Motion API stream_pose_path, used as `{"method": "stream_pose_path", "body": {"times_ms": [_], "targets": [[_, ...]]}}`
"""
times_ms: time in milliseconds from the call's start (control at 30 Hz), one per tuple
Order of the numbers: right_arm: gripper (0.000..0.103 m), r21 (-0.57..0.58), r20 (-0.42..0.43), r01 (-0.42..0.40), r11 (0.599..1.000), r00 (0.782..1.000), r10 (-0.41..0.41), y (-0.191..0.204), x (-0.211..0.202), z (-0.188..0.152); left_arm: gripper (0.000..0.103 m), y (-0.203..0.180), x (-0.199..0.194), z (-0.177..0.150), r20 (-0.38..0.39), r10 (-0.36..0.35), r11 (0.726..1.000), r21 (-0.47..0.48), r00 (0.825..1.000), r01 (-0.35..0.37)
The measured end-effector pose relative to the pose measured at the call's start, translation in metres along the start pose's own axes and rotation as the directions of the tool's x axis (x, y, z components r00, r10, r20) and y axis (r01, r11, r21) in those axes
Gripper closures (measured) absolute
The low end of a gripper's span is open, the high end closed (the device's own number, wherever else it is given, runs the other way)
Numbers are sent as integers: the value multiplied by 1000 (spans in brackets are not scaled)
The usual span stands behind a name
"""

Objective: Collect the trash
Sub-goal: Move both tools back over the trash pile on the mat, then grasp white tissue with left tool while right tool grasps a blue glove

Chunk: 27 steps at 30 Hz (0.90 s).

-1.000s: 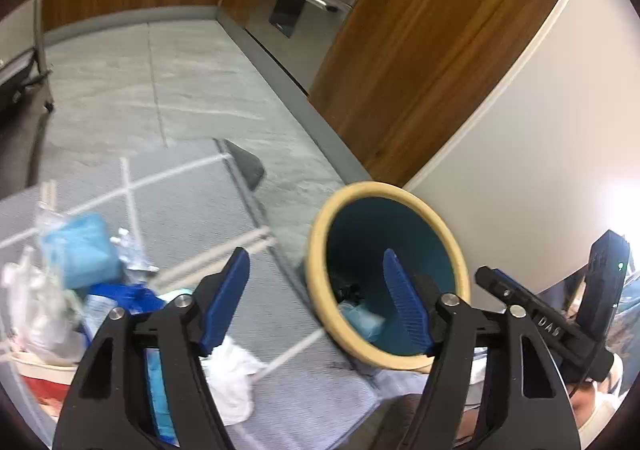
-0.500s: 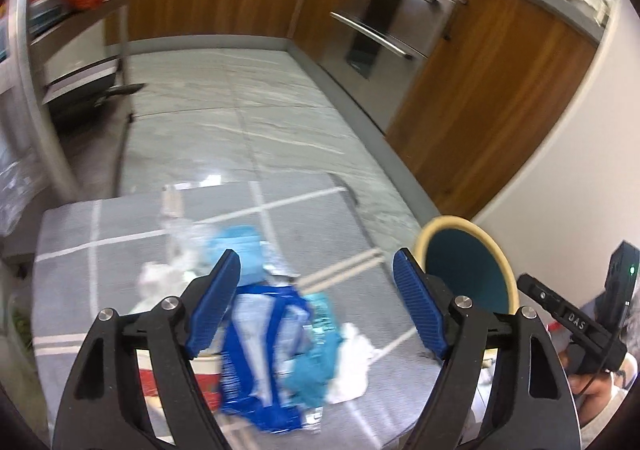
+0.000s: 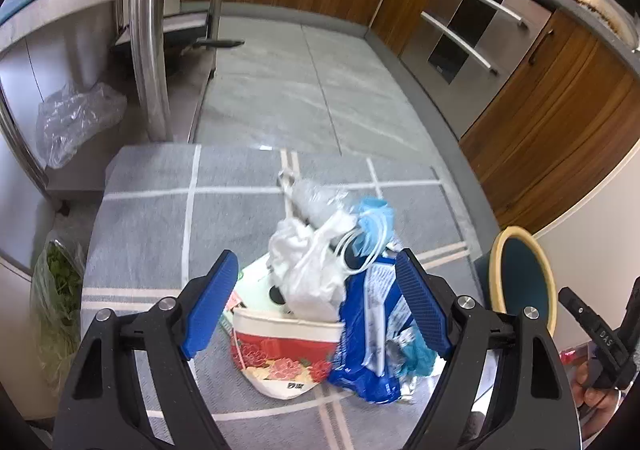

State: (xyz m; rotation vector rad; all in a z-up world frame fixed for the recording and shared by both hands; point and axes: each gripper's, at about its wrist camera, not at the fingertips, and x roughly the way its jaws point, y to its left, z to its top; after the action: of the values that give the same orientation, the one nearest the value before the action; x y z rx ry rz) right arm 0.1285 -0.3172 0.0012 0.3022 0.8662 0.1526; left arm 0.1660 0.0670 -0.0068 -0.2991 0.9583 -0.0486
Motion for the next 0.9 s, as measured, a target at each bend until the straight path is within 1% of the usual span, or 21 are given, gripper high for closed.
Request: {"method": "stream_pose_path", "body": {"times_ms": [133,200,300,367,400,467,500,567,633,800,900], "targets": [[36,-40,-24,-19,999,1000,18,17,7,-7,24,-5,22,-6,-73,-11,999,34,997,14],[36,-57,-38,-27,998,999,25,24,11,-10,24,-11,34,-10,-102,-1,998,59,995,8],[36,-79,-53,-36,996,998,32,30,15,-14,32,-13,55,-14,-143,50,995,96,989,-37],[36,-87,-62,-42,995,997,37,33,17,-15,50,-9,67,-16,-177,63,995,84,982,-49],[36,-92,-67,-44,995,997,38,34,18,-16,53,-6,70,-18,-191,61,996,72,980,-48],[36,-97,-71,-47,994,997,40,36,18,-17,74,-2,74,-19,-214,41,998,47,976,-32],[36,-97,-73,-48,994,996,41,35,19,-18,77,0,73,-19,-214,38,999,44,976,-29],[36,-95,-77,-52,994,996,45,36,20,-18,88,3,69,-19,-203,38,999,39,978,-31],[36,-97,-80,-56,994,996,49,37,20,-19,93,8,64,-18,-189,22,1000,15,982,-20],[36,-107,-90,-67,992,994,58,41,21,-22,95,18,43,-10,-121,-7,998,-56,993,0],[36,-102,-103,-71,992,993,60,39,24,-25,95,25,23,-4,-49,-26,994,-104,998,21]]}}
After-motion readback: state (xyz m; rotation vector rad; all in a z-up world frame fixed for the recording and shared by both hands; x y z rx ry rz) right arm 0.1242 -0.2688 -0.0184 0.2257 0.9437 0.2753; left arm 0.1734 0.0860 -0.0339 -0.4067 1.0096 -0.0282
